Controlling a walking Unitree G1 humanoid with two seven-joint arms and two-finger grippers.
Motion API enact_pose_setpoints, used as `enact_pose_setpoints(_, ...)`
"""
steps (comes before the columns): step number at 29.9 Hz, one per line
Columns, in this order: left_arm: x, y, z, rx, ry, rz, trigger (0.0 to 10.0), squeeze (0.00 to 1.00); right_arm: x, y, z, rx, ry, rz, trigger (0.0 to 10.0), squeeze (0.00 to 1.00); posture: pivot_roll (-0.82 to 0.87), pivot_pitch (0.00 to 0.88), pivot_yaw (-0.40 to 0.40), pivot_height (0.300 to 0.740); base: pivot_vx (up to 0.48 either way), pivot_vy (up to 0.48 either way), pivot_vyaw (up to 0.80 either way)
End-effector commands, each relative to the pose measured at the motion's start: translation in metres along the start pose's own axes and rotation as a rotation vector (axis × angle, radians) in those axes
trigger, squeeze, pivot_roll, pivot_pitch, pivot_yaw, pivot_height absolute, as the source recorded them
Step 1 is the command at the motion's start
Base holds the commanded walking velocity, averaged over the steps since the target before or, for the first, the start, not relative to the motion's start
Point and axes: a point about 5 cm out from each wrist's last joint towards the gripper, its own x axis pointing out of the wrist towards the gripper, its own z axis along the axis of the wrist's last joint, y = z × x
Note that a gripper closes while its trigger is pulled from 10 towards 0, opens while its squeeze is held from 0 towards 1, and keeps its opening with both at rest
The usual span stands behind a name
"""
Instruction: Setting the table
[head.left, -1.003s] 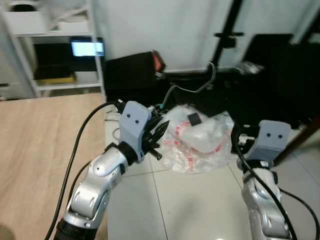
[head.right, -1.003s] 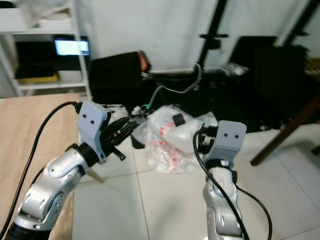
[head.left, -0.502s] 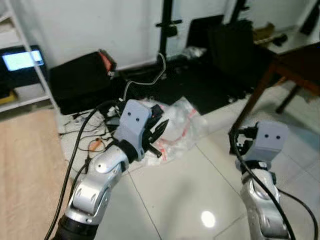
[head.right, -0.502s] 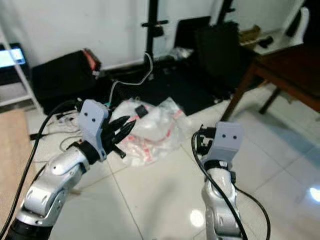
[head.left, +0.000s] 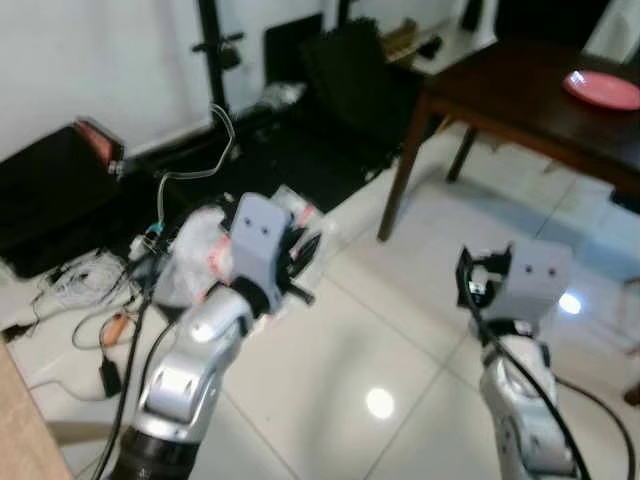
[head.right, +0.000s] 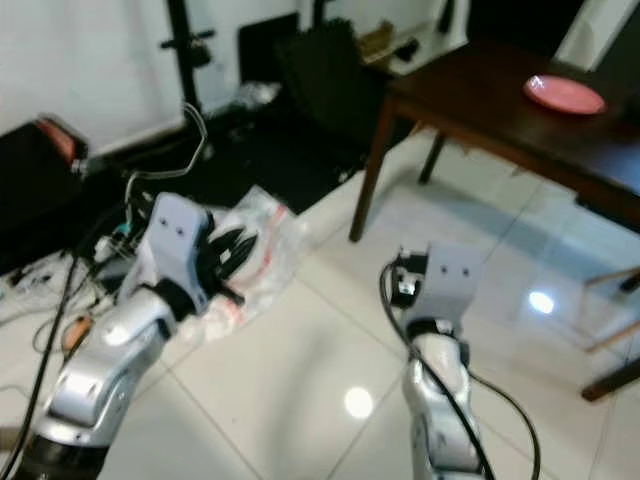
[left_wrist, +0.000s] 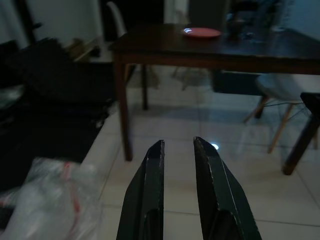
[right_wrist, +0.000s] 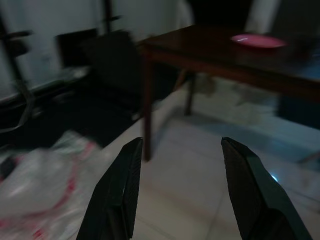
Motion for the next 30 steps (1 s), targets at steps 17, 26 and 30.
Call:
enact_pose_setpoints(17,0.0001,0.0109,-0.0053,0.040,-0.006,0.115,10.0,0.00,-0.0035,0.0051,-0.0060,0.012,0.029,0.016,10.0,0.00,-0.11,0.026,0.038,0.740,0.275,0.000,-0.08)
enact_pose_setpoints(26,0.0012,0.0066,-0.0061,0.034,-0.013,0.100,10.0,0.00,-0.0039,0.0037,-0.0069,0.016,0.036,0.010,10.0,0.00,-0.12,0.033,0.040,0.740,0.466,0.000,-0.80)
enact_pose_setpoints(30,0.0017,0.0061,-0.0063,0.035,-0.014,0.097,10.0,0.00,-0.0039,0.0040,-0.0070,0.016,0.036,0.009,10.0,0.00,-0.12,0.033,0.040,0.740,0.464,0.000,-0.80)
